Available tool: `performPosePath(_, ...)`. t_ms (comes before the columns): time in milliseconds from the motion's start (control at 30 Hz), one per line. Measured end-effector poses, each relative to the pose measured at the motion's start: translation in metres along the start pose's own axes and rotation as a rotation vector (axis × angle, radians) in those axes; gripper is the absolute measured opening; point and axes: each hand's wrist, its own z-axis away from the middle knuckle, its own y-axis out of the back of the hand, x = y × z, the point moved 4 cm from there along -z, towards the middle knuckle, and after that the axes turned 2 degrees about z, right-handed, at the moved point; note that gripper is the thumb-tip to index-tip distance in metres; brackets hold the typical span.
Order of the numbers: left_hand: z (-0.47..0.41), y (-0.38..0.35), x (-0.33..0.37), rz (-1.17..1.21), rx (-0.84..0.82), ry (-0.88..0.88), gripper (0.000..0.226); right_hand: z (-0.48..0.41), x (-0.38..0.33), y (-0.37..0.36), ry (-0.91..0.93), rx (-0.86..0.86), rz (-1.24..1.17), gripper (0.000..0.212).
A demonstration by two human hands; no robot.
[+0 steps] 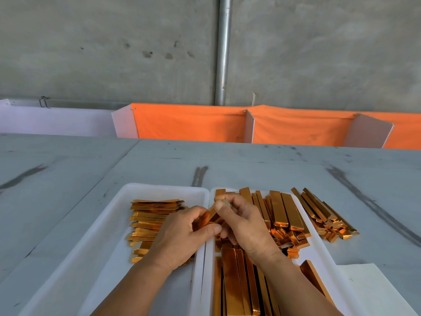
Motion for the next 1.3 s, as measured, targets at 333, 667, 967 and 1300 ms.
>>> performPosePath(333,0.0,0.004,0.0,-0.182,0.096,0.067,0.025,-0.002,0.001,0.004,0.07,0.142,0.019,0.017)
performPosePath(667,-0.001,0.002,0.005,-0.275,0.072,0.055,0.028,-0.001,0.006,0.003,0.059,0.154,0.143,0.016)
performPosePath(967,0.001,0.001,0.008,-0.28,0.083,0.002,0.029,-0.002,0.01,0.002,0.029,0.111,0.155,0.023)
performPosePath(1300,0.002,-0.001,0.01,-0.317,0.073,-0.025,0.028,-0.001,0.005,0.003,-0.04,0.077,0.058,0.017)
